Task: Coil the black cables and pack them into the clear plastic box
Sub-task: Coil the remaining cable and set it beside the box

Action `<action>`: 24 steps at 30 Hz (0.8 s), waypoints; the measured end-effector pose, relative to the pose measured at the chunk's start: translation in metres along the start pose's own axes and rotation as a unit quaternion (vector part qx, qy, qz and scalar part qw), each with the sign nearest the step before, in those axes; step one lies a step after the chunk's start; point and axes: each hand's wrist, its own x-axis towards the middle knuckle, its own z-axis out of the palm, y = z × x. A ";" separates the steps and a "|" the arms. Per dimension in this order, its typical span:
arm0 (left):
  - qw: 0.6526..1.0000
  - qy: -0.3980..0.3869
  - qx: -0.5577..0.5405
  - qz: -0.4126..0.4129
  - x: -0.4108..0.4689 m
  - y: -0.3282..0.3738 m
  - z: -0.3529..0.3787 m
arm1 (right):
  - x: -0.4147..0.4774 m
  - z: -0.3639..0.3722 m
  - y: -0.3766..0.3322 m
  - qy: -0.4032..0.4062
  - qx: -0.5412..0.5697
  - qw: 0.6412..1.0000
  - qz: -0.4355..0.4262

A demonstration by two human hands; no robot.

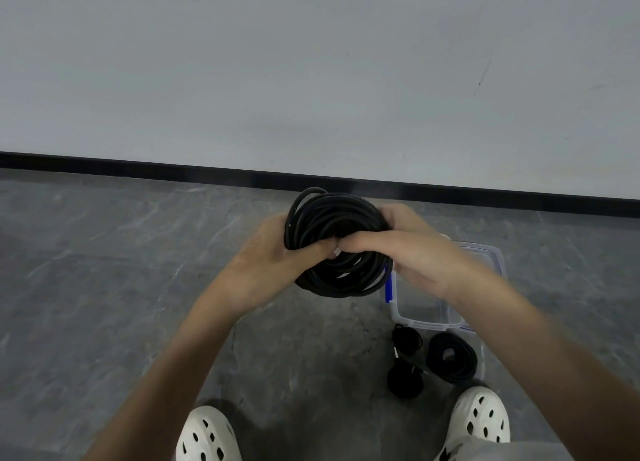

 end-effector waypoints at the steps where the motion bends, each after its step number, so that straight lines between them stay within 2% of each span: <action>1: 1.000 -0.006 0.006 -0.003 0.000 -0.001 0.000 | 0.000 0.000 0.001 0.004 -0.007 1.000 0.004; 6: 1.000 -0.012 0.019 -0.009 0.002 -0.006 0.000 | 0.002 0.001 0.005 0.011 -0.020 1.000 0.013; 16: 1.000 -0.015 0.013 -0.022 0.005 -0.012 0.000 | 0.004 0.008 0.008 0.080 -0.022 0.997 -0.004; 24: 0.996 0.006 0.084 -0.020 0.007 -0.017 0.004 | 0.003 0.014 0.006 0.090 -0.025 0.996 0.000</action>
